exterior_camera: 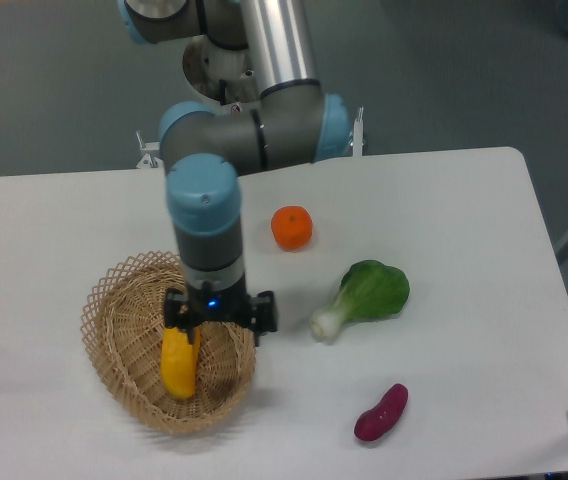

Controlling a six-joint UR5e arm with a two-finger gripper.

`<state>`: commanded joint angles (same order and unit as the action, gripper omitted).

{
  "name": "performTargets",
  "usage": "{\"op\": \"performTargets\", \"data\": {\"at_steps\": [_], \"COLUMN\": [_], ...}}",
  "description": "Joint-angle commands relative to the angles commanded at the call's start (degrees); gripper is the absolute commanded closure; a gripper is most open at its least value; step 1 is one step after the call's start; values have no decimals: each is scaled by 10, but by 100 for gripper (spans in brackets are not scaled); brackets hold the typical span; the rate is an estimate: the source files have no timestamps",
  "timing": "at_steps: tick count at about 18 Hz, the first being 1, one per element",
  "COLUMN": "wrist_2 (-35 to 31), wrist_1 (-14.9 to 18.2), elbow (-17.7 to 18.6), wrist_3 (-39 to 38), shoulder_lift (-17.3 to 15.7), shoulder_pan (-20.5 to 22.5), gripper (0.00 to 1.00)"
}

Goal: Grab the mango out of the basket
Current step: 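Move the open gripper over the basket and lower it onto the yellow mango, then close the gripper around the yellow mango inside the basket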

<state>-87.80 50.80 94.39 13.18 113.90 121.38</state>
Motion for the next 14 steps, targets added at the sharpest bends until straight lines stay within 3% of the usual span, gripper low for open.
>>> {"op": "performTargets", "data": {"at_steps": [4, 14], "wrist_2": [-3, -29], "wrist_1": [-3, -40], "elbow": [4, 6], "wrist_3": [-20, -15], "shoulder_lift": [11, 47], "shoulder_pan": [-27, -35], "gripper": [0, 0]}}
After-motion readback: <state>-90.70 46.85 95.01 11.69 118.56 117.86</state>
